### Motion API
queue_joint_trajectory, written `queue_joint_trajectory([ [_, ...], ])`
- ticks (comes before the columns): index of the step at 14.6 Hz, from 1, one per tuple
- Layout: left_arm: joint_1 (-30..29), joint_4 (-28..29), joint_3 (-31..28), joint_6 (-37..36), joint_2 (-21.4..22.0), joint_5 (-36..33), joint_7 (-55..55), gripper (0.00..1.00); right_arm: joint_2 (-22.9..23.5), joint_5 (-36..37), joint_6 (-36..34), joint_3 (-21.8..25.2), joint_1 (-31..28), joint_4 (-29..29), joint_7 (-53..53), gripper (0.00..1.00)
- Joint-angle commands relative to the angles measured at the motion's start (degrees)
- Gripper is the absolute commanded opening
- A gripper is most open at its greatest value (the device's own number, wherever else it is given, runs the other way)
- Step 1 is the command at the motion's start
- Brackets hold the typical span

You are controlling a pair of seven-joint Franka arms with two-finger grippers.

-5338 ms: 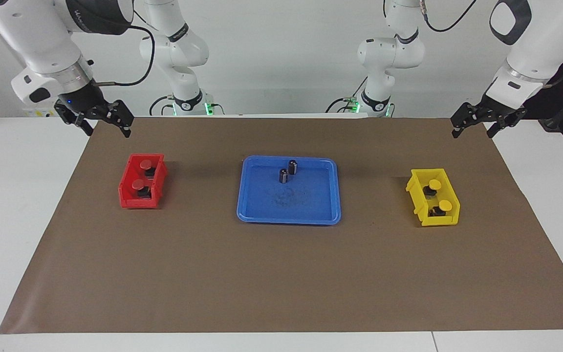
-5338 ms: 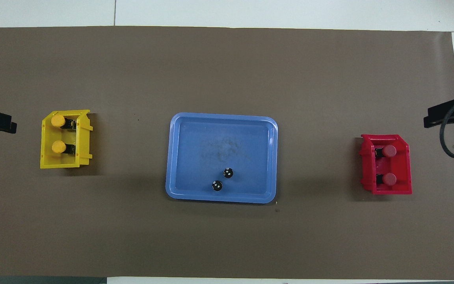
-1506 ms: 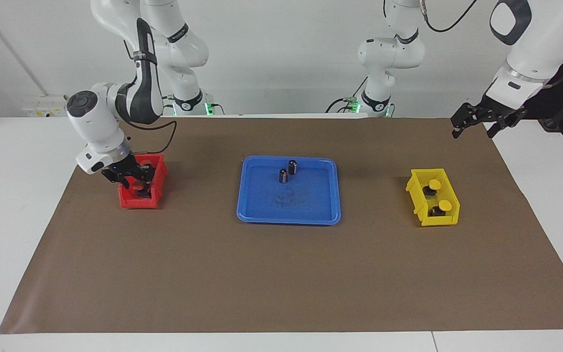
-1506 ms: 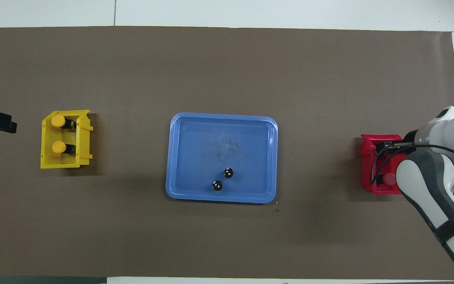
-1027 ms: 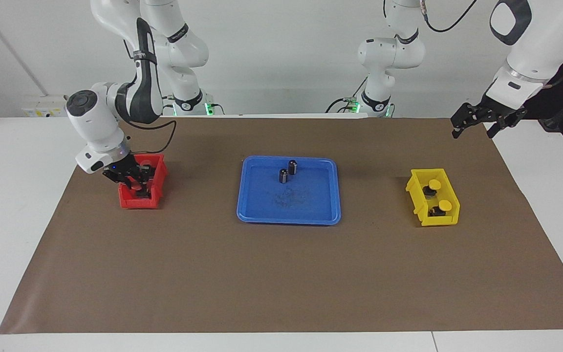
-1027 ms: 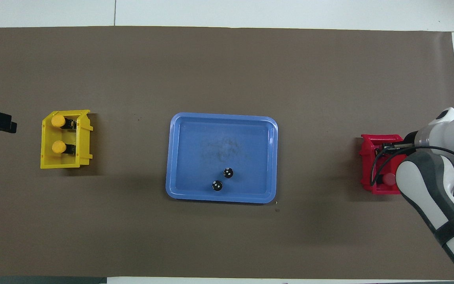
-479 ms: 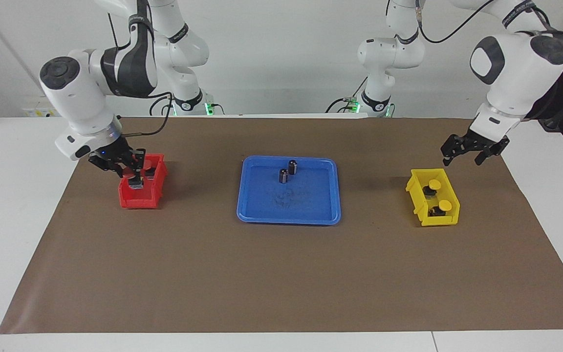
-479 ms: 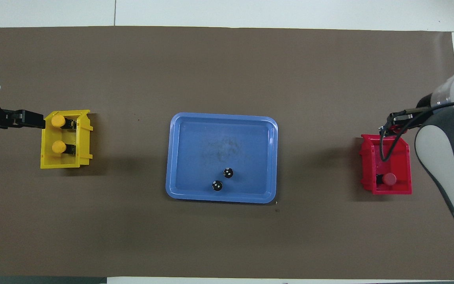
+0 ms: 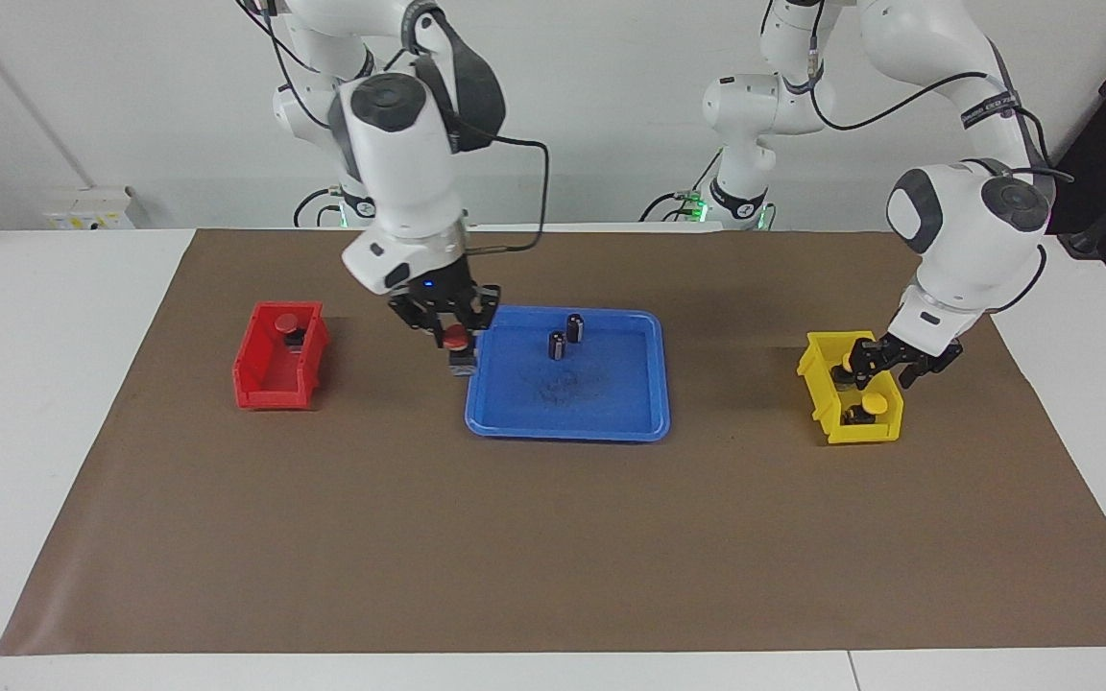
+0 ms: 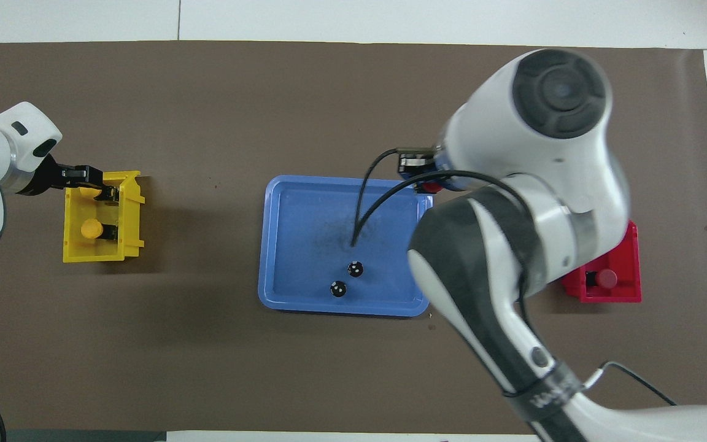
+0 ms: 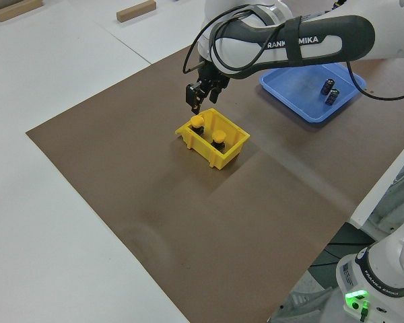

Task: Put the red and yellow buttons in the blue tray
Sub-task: 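Place the red button in the tray while the left gripper grasps yellow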

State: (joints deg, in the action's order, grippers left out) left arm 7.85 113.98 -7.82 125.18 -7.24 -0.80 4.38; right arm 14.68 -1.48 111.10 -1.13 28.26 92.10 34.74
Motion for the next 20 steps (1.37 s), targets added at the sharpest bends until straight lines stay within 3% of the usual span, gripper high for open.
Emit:
queue_joint_trajectory([
  [1, -1.3, 0.3, 0.1, 1.3, -0.8, 0.5, 0.8, 0.71, 5.9, 4.1, 1.8, 0.4, 3.1, -1.7, 3.3, 0.16],
  [6, -1.3, 0.5, 0.1, 2.8, -2.4, 1.1, 0.9, 0.71, 9.7, 5.1, 9.0, 0.4, 8.2, 1.4, 10.3, 0.17],
  [10, -0.9, 0.5, 0.2, 3.8, -3.3, 1.8, 0.8, 0.71, 9.0, 5.1, 11.7, 0.4, 8.0, 5.1, 10.2, 0.22],
  [12, -0.8, 0.7, 0.2, 4.6, -3.7, 1.8, 0.7, 0.71, 8.9, 5.2, 12.8, 0.4, 7.8, 6.2, 10.1, 0.3],
  [13, -0.7, 1.0, 0.1, 5.1, -3.9, 1.8, 0.7, 0.71, 8.8, 5.1, 13.0, 0.4, 7.8, 6.4, 10.1, 0.47],
  [14, -0.6, 1.4, 0.2, 5.7, -4.0, 1.8, 0.7, 0.71, 8.9, 5.1, 13.5, 0.4, 7.7, 6.4, 10.2, 0.72],
  [16, -0.6, 1.9, 0.1, 6.6, -4.1, 1.8, 0.7, 0.7, 8.9, 5.3, 12.9, 0.6, 7.8, 3.8, 10.1, 0.94],
  [17, -0.6, 2.2, 0.2, 6.8, -4.1, 1.8, 0.6, 0.61, 8.6, 5.5, 12.3, 1.0, 7.0, 1.3, 9.6, 0.96],
  [18, -0.6, 2.2, 0.2, 6.7, -4.1, 1.8, 0.4, 0.27, 7.0, 5.7, 10.7, 1.1, 5.1, -0.2, 8.0, 0.99],
  [19, -0.6, 2.2, 0.2, 6.6, -4.1, 1.8, 0.5, 0.02, 4.4, 5.7, 8.6, 1.0, 2.6, -0.1, 5.7, 0.99],
  [20, -0.6, 1.9, 0.2, 6.4, -4.1, 1.8, 0.4, 0.01, 1.2, 5.7, 6.6, 1.0, -0.1, 1.1, 3.1, 0.99],
])
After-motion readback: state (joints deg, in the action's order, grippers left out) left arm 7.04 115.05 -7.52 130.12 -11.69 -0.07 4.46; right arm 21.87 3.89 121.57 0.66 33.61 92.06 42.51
